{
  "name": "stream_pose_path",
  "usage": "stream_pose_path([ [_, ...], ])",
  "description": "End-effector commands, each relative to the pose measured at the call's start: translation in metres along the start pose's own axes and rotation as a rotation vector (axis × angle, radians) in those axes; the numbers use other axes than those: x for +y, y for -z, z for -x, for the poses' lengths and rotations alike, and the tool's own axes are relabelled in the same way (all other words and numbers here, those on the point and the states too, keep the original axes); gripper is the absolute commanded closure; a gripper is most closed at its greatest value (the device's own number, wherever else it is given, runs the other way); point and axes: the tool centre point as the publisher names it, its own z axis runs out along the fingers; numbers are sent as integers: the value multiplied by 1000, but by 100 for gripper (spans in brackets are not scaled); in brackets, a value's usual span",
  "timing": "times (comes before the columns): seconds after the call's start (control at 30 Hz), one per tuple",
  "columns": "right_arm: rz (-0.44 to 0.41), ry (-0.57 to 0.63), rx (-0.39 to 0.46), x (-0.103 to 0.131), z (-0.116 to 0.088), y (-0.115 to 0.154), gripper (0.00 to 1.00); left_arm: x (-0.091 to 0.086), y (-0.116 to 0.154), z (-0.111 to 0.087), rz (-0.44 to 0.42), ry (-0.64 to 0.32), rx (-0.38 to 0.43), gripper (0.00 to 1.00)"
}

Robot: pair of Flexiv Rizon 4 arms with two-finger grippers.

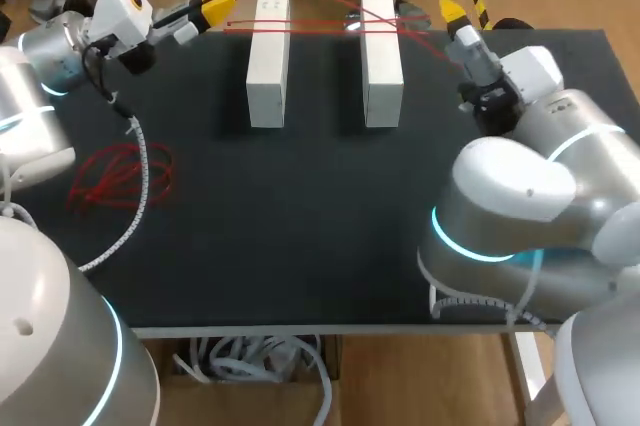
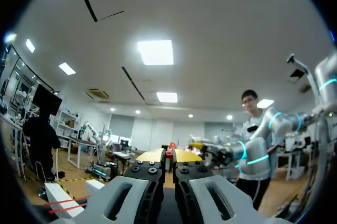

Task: Grab the tape and strap the tape.

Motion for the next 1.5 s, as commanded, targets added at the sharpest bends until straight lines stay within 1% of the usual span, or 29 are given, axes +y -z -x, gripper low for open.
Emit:
stream_pose_path([
  [0.03, 146, -24, -7, -8, 3, -4, 0, 1, 0, 0, -2, -2, 0, 100],
  [0.23, 137, -54, -8, -11, 2, -10, 0, 1, 0, 0, -2, -2, 0, 100],
  [0.3, 108, -51, 8, -12, 2, -13, 0, 1, 0, 0, -2, -2, 0, 100],
  [0.97, 108, -51, 8, -12, 2, -13, 0, 1, 0, 0, -2, -2, 0, 100],
  [1.13, 133, -250, -59, -13, 5, -22, 0, 1, 0, 0, -2, -2, 0, 100],
  [1.27, 143, -374, -88, -12, 10, -28, 0, 1, 0, 0, -2, -2, 0, 100],
  [1.37, 143, -434, -88, -11, 10, -32, 0, 1, 0, 0, -2, -2, 0, 100],
  [1.5, 152, -495, -59, -11, 7, -36, 0, 1, 0, 0, -2, -2, 0, 100],
])
